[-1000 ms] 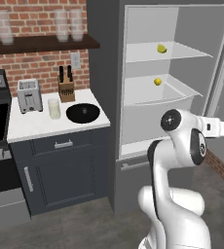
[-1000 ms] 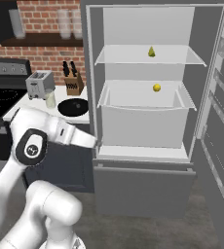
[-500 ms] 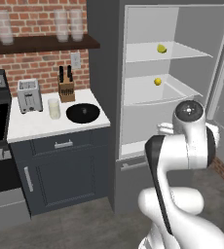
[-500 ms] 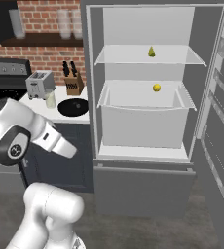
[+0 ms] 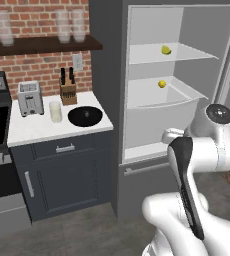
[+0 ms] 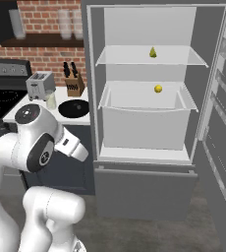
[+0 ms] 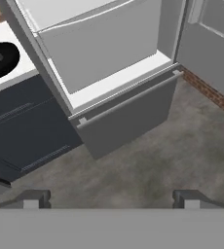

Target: Grab a lemon wedge from the fridge and one ice cube from the ice bowl, and put them in the glass of lemonade.

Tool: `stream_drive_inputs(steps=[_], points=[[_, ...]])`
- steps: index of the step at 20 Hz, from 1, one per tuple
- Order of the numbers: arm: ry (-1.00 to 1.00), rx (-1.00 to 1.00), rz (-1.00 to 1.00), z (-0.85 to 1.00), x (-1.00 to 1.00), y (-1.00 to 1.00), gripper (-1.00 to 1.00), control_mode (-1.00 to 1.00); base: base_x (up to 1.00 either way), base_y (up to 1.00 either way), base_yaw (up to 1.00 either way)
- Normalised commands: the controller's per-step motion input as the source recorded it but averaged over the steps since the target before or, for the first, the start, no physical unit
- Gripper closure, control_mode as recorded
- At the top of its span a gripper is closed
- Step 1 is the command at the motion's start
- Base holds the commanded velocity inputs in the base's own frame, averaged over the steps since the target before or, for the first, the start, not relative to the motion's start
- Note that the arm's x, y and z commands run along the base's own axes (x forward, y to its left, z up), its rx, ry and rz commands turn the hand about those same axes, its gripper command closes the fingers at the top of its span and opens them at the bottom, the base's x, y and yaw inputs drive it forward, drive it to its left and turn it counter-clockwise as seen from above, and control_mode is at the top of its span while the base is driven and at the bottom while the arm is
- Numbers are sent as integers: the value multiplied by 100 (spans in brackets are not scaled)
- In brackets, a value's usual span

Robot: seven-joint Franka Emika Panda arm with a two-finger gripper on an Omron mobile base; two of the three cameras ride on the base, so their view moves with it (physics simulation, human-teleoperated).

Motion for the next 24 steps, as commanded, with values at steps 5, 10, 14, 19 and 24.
stream_drive_inputs(steps=[5, 10, 14, 19, 24], points=[[2, -2, 9, -27, -2, 4, -100, -100, 0, 0, 0], [0, -6, 11, -19, -16, 16, -100, -100, 0, 0, 0], [-2, -11, 9, 0, -26, 4, -100, -100, 0, 0, 0], [-2, -2, 5, -3, -18, -2, -100, -100, 0, 0, 0], [0, 0, 9, -6, -9, -16, -100, -100, 0, 0, 0]])
